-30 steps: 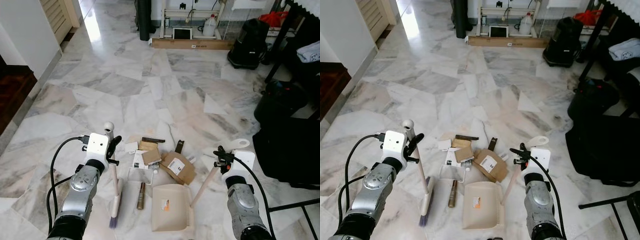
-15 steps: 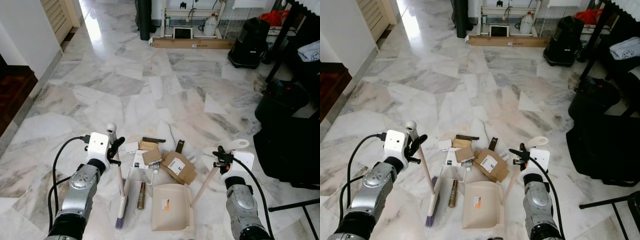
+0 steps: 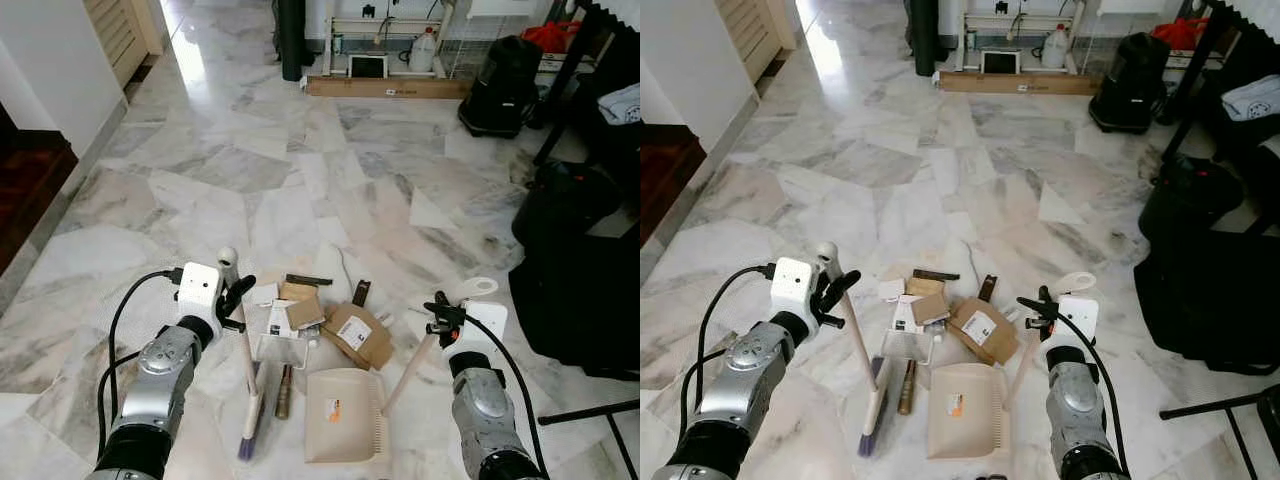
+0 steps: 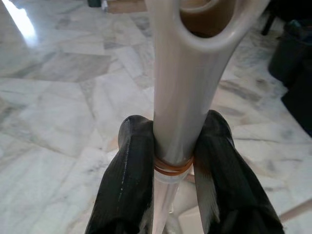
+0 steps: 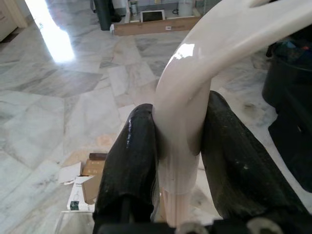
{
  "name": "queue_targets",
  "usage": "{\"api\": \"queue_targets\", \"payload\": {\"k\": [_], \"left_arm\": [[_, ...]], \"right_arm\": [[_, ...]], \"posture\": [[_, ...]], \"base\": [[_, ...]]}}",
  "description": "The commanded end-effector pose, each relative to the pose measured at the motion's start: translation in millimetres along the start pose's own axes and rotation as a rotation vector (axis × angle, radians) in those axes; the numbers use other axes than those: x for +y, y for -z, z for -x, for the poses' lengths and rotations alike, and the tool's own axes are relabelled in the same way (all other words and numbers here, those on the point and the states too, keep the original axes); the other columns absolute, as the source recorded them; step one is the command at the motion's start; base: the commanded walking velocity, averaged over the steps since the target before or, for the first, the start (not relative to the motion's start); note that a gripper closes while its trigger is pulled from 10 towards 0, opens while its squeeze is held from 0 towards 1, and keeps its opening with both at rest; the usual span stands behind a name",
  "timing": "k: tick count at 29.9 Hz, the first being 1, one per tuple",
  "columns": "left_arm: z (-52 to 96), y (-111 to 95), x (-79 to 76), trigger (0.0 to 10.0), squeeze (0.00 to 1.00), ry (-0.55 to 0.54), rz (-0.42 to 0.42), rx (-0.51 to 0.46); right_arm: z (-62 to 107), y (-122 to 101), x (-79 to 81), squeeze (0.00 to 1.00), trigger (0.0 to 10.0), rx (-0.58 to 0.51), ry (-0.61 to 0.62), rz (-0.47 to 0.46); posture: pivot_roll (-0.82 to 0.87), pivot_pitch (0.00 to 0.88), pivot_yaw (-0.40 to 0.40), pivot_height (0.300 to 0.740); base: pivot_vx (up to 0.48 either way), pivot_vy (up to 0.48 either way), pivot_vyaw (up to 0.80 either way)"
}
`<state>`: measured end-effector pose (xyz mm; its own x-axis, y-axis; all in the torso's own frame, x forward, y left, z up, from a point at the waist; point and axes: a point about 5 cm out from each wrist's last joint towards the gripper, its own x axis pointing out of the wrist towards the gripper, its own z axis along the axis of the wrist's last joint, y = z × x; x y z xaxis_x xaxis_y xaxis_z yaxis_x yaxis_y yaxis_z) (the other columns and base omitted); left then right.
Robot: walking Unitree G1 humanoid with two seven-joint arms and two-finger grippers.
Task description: Sweep floor
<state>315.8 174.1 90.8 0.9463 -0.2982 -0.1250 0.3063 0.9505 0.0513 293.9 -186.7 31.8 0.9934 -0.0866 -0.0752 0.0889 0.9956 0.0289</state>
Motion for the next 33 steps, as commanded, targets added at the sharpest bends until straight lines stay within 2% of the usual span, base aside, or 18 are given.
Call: {"api": "queue_targets", "payload": {"k": [1,10,13,19,20,26,33], "left_arm": [[1.3,2.9,-5.4,10.0,0.00,0.036,0.065,0.007],[0.7,2.4,-15.0,10.0,0.00,0.133,0.139,0.049],[-0.7,-6.8,-17.0,10.0,0.00,0.161,0.211,0.013],[-2.4,-17.6,-18.2,10.0,0.00,0.186,0.269,-0.025],[-3.2,-23.4,-16.6,10.0,0.00,0.183,0.307,-0.047],[-1.7,-37.6,-16.3,10.0,0.00,0.211,0.384,-0.092],[-1.5,-45.9,-16.3,10.0,0.00,0.216,0.330,-0.103]], "right_arm": [[2.6,6.5,1.2,0.00,10.0,0.034,0.001,-0.006],[2.3,6.8,0.6,0.00,10.0,0.039,0.002,-0.002],[1.6,7.5,1.2,0.00,10.0,0.047,-0.001,-0.002],[1.1,8.1,0.6,0.00,10.0,0.056,-0.003,-0.003],[1.1,8.4,0.9,0.00,10.0,0.058,-0.005,-0.002],[1.4,7.4,5.6,0.00,10.0,0.046,-0.013,0.002],[0.9,6.7,9.2,0.00,10.0,0.041,-0.018,0.000]], "posture": [[0.04,0.119,0.005,0.740],[0.04,0.122,0.003,0.740],[0.04,0.122,0.002,0.740],[0.04,0.122,0.001,0.740],[0.04,0.123,-0.002,0.740],[0.05,0.125,-0.002,0.740],[0.05,0.126,-0.002,0.740]], "base": [[0.000,0.000,0.00],[0.000,0.000,0.00],[0.000,0.000,0.00],[0.000,0.000,0.00],[0.000,0.000,0.00],[0.000,0.000,0.00],[0.000,0.000,0.00]]}}
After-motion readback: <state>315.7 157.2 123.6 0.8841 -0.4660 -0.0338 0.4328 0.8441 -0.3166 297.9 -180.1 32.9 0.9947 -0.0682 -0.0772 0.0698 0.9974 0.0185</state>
